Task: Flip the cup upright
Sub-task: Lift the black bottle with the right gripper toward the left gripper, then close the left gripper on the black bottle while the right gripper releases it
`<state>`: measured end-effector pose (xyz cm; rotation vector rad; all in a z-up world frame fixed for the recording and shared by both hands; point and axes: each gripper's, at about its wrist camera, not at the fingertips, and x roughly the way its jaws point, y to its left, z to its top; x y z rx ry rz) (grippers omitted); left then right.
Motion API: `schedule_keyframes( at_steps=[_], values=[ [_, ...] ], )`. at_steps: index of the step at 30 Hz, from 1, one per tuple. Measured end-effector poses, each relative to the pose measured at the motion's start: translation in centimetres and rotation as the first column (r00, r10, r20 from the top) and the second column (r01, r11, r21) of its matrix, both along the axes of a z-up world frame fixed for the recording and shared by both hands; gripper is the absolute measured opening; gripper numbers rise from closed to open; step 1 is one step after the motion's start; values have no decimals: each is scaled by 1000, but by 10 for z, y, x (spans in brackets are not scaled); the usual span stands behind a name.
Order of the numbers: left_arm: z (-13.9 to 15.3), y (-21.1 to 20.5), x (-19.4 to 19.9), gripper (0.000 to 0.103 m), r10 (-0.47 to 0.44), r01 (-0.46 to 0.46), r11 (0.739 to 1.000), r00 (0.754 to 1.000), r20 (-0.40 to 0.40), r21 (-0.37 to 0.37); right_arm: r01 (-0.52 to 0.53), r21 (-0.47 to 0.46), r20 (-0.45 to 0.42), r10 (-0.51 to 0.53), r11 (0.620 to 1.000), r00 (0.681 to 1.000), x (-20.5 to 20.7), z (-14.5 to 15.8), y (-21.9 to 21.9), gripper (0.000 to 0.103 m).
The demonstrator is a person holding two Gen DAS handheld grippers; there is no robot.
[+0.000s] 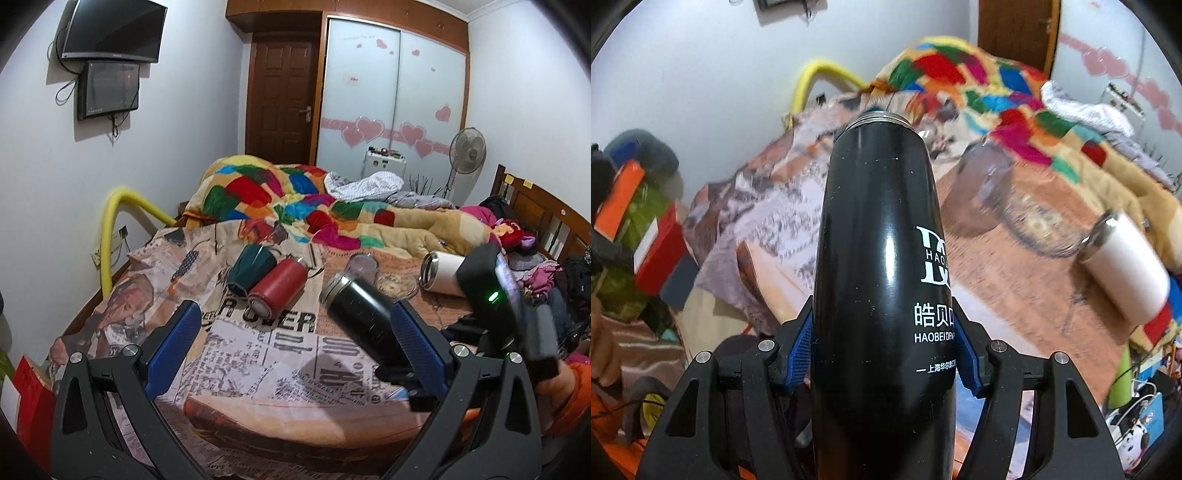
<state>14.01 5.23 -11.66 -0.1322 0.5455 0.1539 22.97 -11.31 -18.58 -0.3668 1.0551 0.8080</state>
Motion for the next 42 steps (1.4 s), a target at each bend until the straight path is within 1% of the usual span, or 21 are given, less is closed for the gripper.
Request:
schedule_keyframes(
  at_steps=[5, 7, 10, 14, 17, 21, 25, 28, 31, 32, 34, 35, 37, 39, 41, 42],
  values=[
    [-17, 10, 10, 103, 15, -16, 1000, 999, -51, -18, -14, -70, -40, 12, 997, 999, 6, -38, 16, 62],
    [-25, 12, 12, 103, 20, -22, 999, 998, -68, -26, -16, -91, -45, 12, 996, 999, 7, -46, 18, 62],
    [-35, 16, 18, 103, 25, -29, 999, 995, -95, -38, -16, -115, -43, 11, 993, 999, 7, -54, 20, 62],
    [-47, 19, 23, 103, 28, -35, 998, 991, -131, -46, -18, -129, -20, 16, 992, 1000, 8, -57, 22, 62],
    [-55, 21, 26, 103, 28, -38, 997, 987, -158, -60, -19, -135, -21, 16, 991, 1000, 10, -59, 23, 62],
    [-65, 24, 30, 103, 28, -44, 996, 981, -193, -76, -18, -129, -2, 18, 991, 1000, 8, -55, 22, 62],
    [-71, 28, 36, 103, 17, -45, 992, 973, -228, -121, -9, -98, -13, 8, 995, 1000, 6, -47, 16, 62],
    [-77, 27, 43, 103, -2, -40, 987, 967, -255, -158, 5, -68, -14, -6, 998, 1000, 0, -35, 5, 62],
    [-84, 21, 53, 103, -40, -20, 980, 956, -292, -199, 32, -39, 14, -31, 999, 999, -7, -19, -11, 63],
    [-88, 17, 58, 103, -60, -9, 976, 949, -309, -217, 47, -26, 28, -47, 999, 999, -9, -13, -19, 65],
    [-97, 11, 65, 103, -86, 1, 969, 939, -333, -246, 88, 1, 55, -88, 996, 995, -11, -2, -33, 73],
    [-102, 7, 69, 103, -102, 2, 963, 930, -354, -271, 113, 9, 73, -113, 994, 991, -13, 3, -39, 75],
    [-112, 2, 76, 101, -144, 8, 940, 914, -378, -340, 163, 13, 121, -163, 987, 979, -16, 12, -52, 76],
    [-124, 0, 85, 97, -191, -4, 902, 893, -407, -432, 204, 11, 165, -202, 979, 965, -21, 17, -62, 76],
    [-134, -4, 92, 93, -210, -20, 884, 876, -435, -468, 226, 13, 181, -225, 974, 957, -23, 18, -68, 76],
    [-137, -6, 96, 90, -209, -30, 884, 868, -450, -467, 232, 15, 182, -231, 973, 956, -24, 18, -70, 76]
  ],
)
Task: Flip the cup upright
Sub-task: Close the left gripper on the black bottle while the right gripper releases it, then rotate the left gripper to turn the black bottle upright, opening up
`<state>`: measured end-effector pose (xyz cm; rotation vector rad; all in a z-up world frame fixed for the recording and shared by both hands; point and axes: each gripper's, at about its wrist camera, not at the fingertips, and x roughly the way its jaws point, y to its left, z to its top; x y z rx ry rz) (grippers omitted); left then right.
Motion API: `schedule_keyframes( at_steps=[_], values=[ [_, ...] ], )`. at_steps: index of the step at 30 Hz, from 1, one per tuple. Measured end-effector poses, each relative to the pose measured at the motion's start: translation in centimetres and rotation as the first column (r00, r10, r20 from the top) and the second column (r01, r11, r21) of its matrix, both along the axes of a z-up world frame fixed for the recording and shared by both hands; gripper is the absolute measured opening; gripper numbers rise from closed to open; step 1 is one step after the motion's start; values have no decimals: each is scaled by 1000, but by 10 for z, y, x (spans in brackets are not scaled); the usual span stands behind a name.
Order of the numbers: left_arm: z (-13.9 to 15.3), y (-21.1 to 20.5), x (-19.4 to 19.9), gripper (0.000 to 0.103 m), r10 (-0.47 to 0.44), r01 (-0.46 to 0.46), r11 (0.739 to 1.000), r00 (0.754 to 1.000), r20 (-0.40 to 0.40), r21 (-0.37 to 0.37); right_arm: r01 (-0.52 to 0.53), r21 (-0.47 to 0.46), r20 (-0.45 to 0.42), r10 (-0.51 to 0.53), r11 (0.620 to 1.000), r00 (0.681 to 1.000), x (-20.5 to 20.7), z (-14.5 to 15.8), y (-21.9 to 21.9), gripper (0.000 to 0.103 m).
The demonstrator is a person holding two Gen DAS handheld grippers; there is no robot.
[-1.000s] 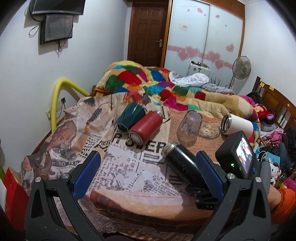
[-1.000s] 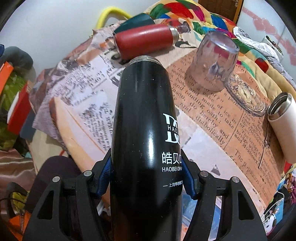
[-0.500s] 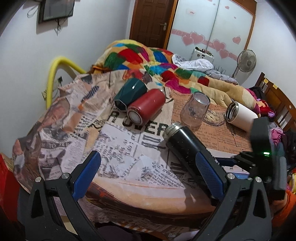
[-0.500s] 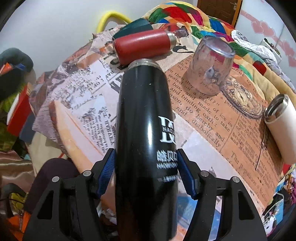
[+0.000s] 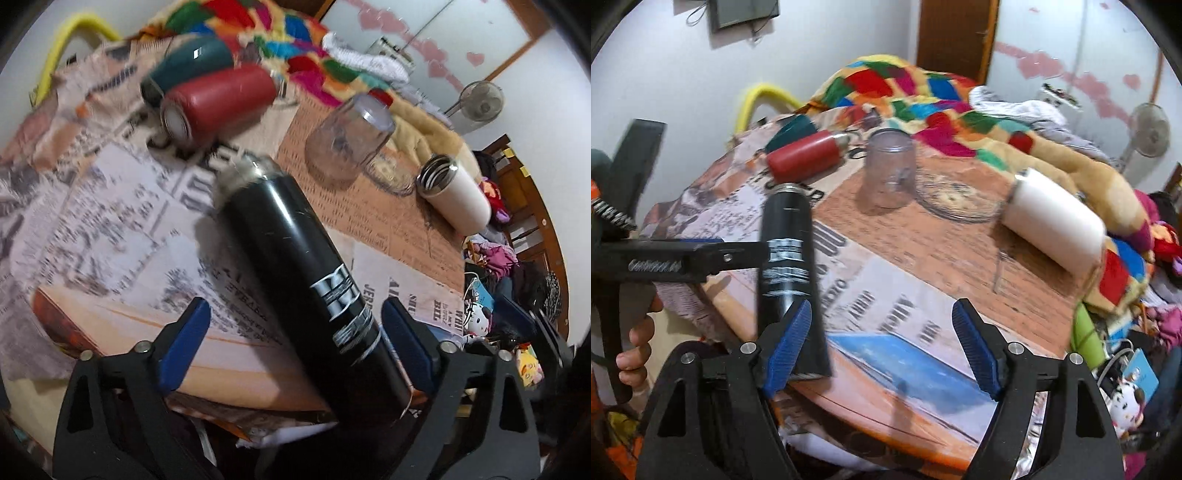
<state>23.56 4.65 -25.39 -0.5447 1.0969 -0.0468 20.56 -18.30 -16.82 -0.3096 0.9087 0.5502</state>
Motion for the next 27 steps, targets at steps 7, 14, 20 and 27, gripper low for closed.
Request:
schedule_keyframes(
  at_steps=[7, 14, 20, 27],
  values=[
    [-14, -9, 15, 89, 10, -6, 998, 997, -73, 63, 51, 70, -2, -51, 996, 999, -13, -2, -16, 76],
    [-30, -21, 33, 81, 2, 18, 989, 991, -131, 149, 117, 139, -34, -113, 983, 993, -26, -7, -27, 76],
    [-24, -45, 38, 69, -66, 82, 953, 996, -66, 290, 151, 143, -44, -146, 978, 988, -34, -8, -39, 76],
    [11, -51, 29, 63, -106, 92, 952, 994, 32, 293, 183, 153, -20, -182, 971, 983, -38, 6, -52, 76]
  ],
)
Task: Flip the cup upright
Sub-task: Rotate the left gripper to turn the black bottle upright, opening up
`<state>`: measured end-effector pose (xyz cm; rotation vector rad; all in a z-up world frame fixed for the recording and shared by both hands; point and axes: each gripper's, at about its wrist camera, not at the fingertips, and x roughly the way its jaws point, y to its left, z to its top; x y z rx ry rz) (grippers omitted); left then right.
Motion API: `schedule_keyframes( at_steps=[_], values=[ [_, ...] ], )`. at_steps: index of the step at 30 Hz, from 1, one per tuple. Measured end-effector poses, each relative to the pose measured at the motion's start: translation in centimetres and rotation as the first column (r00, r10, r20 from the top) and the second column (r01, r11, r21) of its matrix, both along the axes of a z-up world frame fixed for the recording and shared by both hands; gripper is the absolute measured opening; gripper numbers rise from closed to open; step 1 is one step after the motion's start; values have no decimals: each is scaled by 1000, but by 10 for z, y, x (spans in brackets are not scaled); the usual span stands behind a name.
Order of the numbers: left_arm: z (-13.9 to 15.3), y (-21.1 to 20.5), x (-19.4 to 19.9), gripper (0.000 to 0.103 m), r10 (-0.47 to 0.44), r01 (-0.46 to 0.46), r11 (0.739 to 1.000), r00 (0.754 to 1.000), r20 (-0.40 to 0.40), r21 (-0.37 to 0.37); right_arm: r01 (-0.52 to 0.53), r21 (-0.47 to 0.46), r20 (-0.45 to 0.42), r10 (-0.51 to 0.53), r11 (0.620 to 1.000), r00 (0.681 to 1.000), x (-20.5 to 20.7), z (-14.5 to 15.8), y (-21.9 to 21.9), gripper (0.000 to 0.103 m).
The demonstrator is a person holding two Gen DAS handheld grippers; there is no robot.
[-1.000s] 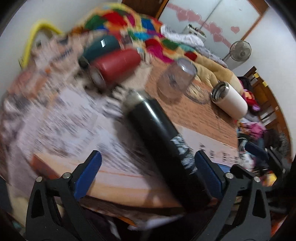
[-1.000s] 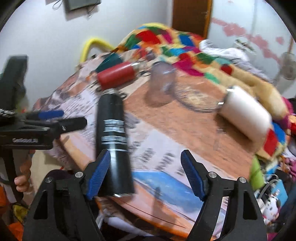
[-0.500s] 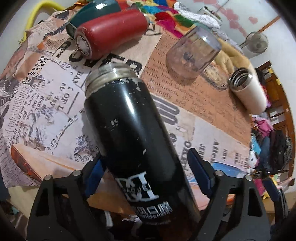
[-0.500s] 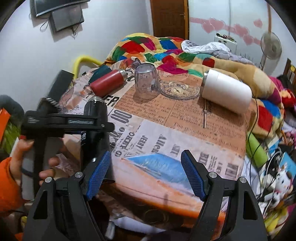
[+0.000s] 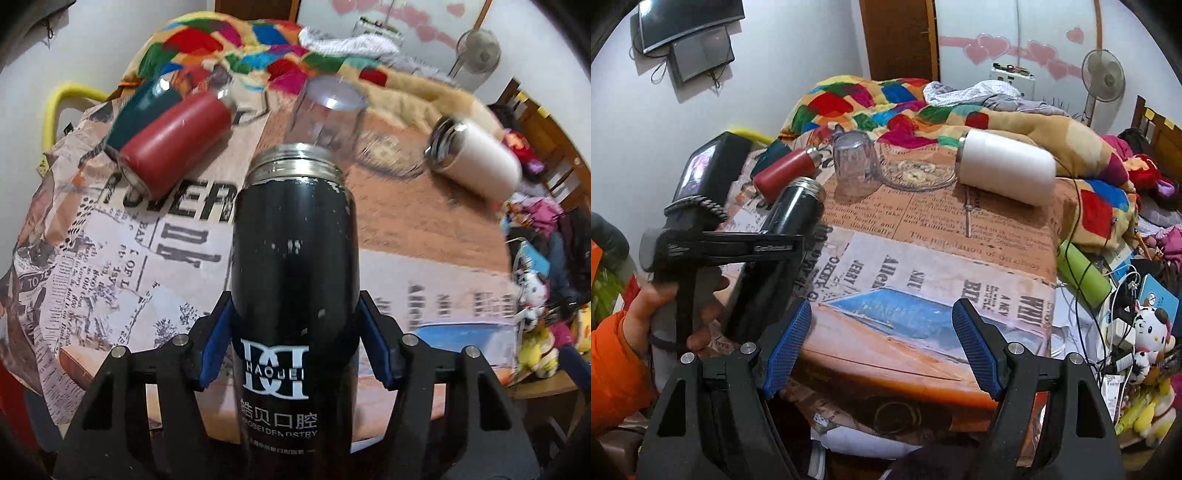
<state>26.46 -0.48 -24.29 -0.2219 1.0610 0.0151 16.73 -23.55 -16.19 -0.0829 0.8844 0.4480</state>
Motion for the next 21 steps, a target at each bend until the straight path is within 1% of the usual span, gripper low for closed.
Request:
schedule_keyframes(
  at_steps=[2, 5, 8, 9, 11, 14, 19, 21],
  values=[
    [14, 0, -6, 63, -3, 3, 1000, 999, 40, 10, 11, 7, 14, -11, 1000, 1000, 0, 5, -3, 76],
    [41, -3, -18, 63, -18, 13, 999, 993, 118, 44, 19, 22, 29, -19, 1000, 999, 1, 11, -5, 76],
    [69, -10, -30, 63, -43, 23, 994, 979, 198, 104, 22, 35, 38, -24, 999, 999, 4, 15, -5, 76],
    [78, -13, -32, 63, -56, 25, 991, 971, 232, 135, 24, 38, 43, -26, 999, 999, 4, 17, -5, 76],
    [90, -19, -38, 63, -75, 25, 984, 958, 276, 178, 28, 44, 49, -30, 999, 998, 6, 18, -5, 76],
    [100, -26, -31, 63, -101, 33, 976, 943, 317, 214, 39, 48, 54, -42, 998, 998, 10, 20, -7, 76],
    [110, -32, -8, 63, -122, 49, 976, 930, 348, 212, 60, 50, 62, -63, 997, 996, 15, 22, -11, 76],
    [110, -37, 0, 63, -135, 61, 975, 929, 346, 215, 67, 44, 67, -70, 997, 995, 18, 23, -13, 76]
  ],
)
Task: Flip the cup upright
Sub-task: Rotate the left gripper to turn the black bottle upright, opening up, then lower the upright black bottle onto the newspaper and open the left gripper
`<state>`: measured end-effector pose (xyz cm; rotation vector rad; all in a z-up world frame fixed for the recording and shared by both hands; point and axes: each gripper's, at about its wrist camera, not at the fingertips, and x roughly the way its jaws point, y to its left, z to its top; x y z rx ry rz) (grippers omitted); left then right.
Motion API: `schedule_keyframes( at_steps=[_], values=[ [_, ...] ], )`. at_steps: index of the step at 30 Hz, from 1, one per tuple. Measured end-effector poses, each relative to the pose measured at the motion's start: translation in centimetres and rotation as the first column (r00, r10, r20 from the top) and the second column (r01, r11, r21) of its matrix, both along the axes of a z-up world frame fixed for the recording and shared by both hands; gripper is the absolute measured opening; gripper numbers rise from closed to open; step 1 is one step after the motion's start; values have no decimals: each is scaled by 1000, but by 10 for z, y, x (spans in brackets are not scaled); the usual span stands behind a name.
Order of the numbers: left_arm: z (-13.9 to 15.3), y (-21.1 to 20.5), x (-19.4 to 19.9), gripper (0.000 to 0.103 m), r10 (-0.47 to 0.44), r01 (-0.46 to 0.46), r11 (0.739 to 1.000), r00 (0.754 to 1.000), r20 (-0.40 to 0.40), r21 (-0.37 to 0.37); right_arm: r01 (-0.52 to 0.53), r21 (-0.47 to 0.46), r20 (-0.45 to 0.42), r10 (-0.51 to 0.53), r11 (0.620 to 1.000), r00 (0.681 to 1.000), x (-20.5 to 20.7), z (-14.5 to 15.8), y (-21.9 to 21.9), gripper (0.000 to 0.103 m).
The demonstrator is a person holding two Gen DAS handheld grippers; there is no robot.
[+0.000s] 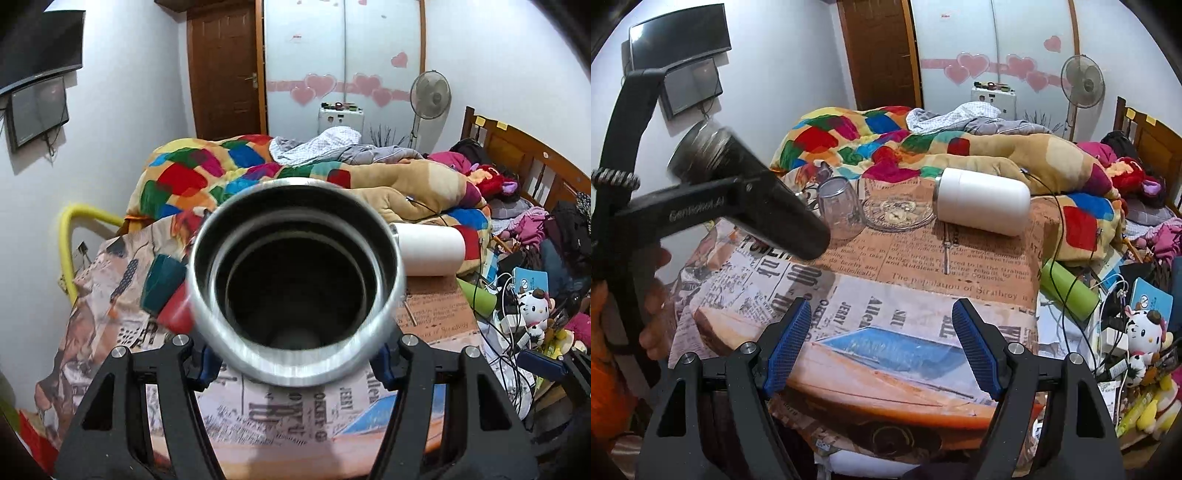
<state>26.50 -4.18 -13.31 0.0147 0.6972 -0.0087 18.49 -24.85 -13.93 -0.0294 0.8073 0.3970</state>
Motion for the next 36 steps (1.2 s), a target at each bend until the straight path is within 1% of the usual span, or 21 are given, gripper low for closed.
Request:
schedule_keyframes(
  at_steps=[5, 11, 16, 20, 23, 28, 32, 36],
  values=[
    [-13, -12, 7, 63, -32, 32, 999, 999, -29, 6, 9, 7, -1, -9, 1000, 1000, 2, 1, -4, 76],
    [-29, -21, -2, 63, -55, 56, 998, 997, -55, 8, 11, 21, -9, -10, 1000, 1000, 4, -1, -6, 76],
    [-29, -25, -2, 63, -58, 59, 998, 997, -43, 21, 5, 22, -16, -4, 1000, 1000, 4, -3, -2, 76],
    [-29, -24, -3, 64, -54, 54, 999, 998, -45, 7, 2, 23, -13, -1, 1000, 1000, 2, -2, -1, 76],
    [-30, -20, -10, 64, -56, 56, 998, 997, -49, -5, 3, 22, -7, -3, 1000, 1000, 0, 1, 0, 76],
    [-33, -20, -20, 64, -67, 67, 998, 996, -57, 5, 11, 26, 0, -11, 1000, 1000, -4, 5, 0, 76],
    [-32, -19, -22, 64, -76, 76, 997, 993, -86, 4, 20, 36, 7, -20, 999, 1000, -10, 11, -1, 76],
    [-27, -16, -33, 67, -92, 93, 996, 989, -117, -1, 22, 44, 37, -24, 999, 999, -22, 26, -1, 76]
  ],
)
